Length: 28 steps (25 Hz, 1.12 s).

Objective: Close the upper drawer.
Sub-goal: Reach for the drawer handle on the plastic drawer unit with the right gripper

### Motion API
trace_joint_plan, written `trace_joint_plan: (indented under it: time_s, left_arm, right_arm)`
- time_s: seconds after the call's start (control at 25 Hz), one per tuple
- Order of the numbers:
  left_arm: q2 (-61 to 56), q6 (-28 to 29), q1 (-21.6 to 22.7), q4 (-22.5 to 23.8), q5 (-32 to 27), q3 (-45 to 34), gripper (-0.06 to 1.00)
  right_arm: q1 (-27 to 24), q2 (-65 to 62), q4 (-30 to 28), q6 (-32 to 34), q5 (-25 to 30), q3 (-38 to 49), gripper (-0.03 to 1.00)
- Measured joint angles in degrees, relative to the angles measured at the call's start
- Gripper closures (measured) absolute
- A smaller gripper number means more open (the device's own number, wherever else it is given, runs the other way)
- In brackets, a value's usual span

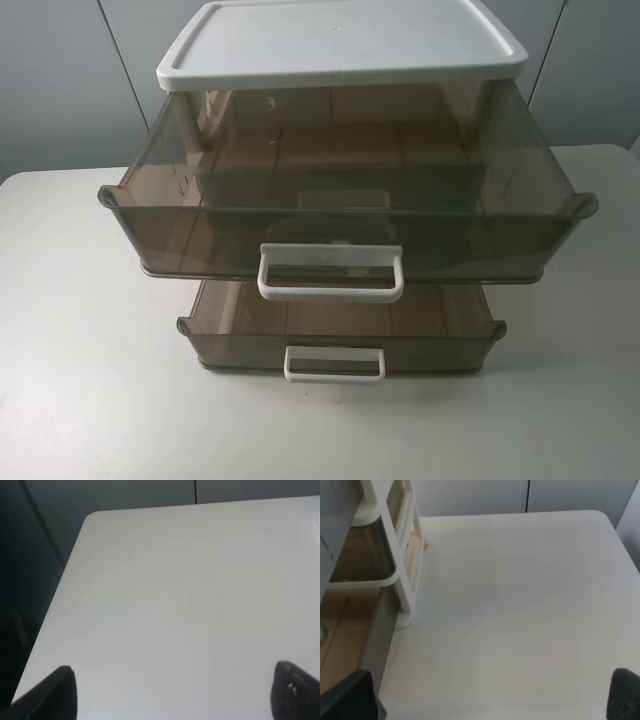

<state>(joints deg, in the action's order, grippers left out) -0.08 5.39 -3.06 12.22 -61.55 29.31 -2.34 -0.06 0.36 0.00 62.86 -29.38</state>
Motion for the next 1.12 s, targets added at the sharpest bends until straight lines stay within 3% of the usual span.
trace_joint_plan:
  time_s: [0.44,0.72,0.92,1.12]
  left_arm:
    - [0.00,0.00,0.00,0.00,0.00,0.00,0.20]
    - [0.00,0.00,0.00,0.00,0.00,0.00,0.20]
    - [0.00,0.00,0.00,-0.10,0.00,0.00,0.20]
    - [0.00,0.00,0.00,-0.10,0.00,0.00,0.20]
  right_arm:
    - [0.00,0.00,-0.99,0.00,0.00,0.00,0.27]
    - [0.95,9.26,-12.24,2.79,2.46,-7.20,0.27]
    - [6.98,22.90,-18.81,6.79,1.00,-13.19,0.27]
    - [15.81,34.36,-15.91,4.33,-3.71,-20.25,0.27]
